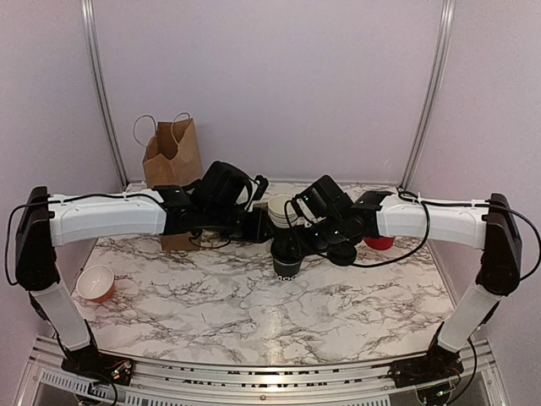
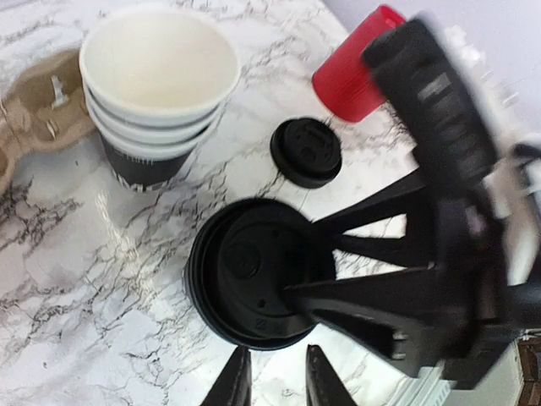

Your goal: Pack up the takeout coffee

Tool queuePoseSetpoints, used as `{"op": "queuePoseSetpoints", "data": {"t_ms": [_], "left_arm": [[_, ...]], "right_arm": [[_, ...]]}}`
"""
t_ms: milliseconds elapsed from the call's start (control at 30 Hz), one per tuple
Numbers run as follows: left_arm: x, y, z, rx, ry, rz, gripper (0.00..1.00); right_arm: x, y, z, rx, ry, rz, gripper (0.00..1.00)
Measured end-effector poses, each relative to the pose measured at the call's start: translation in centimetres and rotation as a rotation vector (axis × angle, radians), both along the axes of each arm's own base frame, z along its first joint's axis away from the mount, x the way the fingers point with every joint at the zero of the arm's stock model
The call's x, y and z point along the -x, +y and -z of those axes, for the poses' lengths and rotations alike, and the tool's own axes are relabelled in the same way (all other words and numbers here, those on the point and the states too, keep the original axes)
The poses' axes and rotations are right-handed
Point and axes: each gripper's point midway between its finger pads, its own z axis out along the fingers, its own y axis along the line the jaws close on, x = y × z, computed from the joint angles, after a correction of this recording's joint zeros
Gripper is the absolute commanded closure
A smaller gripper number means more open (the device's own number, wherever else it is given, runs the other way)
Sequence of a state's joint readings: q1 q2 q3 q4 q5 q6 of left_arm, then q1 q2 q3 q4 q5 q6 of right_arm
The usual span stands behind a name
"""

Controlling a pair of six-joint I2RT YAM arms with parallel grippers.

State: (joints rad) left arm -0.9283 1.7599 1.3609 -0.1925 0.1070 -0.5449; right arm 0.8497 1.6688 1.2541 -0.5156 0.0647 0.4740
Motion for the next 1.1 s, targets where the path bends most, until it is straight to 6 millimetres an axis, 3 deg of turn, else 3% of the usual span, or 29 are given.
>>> {"op": "queuePoseSetpoints", "data": {"t_ms": [133,233,333,400,500,533,667,900,1033,1100], "left_arm": [[-0.4,0.3,-6.7,0.099,-0.104,-0.016,0.76],[-0.6,0.3,-8.9,0.137,-0.138,-0.022,0.76],[-0.8,-0.2,-7.1,0.115,-0.111,-0.017,0.77],[-0.8,-0.9,-3.5,0.075,-0.054,-0.002,0.78],[-0.5,-1.5,3.8,-0.014,0.056,0.014,0.79],[-0.8,-2.1,4.4,0.004,0.051,0.019,0.78],[-0.9,-2.2,3.6,0.044,0.042,0.017,0.77],[-0.1,-0.4,1.9,0.026,0.044,0.006,0.76],[0.0,0.5,-1.9,0.067,-0.002,0.0,0.76],[0.0,0.8,-4.8,0.114,-0.042,-0.001,0.75]], "right_arm": [[0.2,0.2,0.0,-0.011,0.009,-0.01,0.53],[0.3,0.3,0.0,-0.013,0.012,-0.013,0.53],[0.3,0.3,0.0,-0.014,0.014,-0.015,0.53],[0.3,0.4,0.0,-0.016,0.015,-0.017,0.53],[0.4,0.5,0.0,-0.021,0.017,-0.02,0.53],[0.2,0.1,0.1,-0.003,0.013,-0.007,0.53],[0.1,0.0,0.0,-0.007,0.014,-0.007,0.53],[0.4,0.4,0.0,-0.015,0.019,-0.02,0.53],[0.4,0.4,0.0,-0.016,0.019,-0.02,0.53],[0.4,0.4,0.0,-0.016,0.019,-0.02,0.53]]}}
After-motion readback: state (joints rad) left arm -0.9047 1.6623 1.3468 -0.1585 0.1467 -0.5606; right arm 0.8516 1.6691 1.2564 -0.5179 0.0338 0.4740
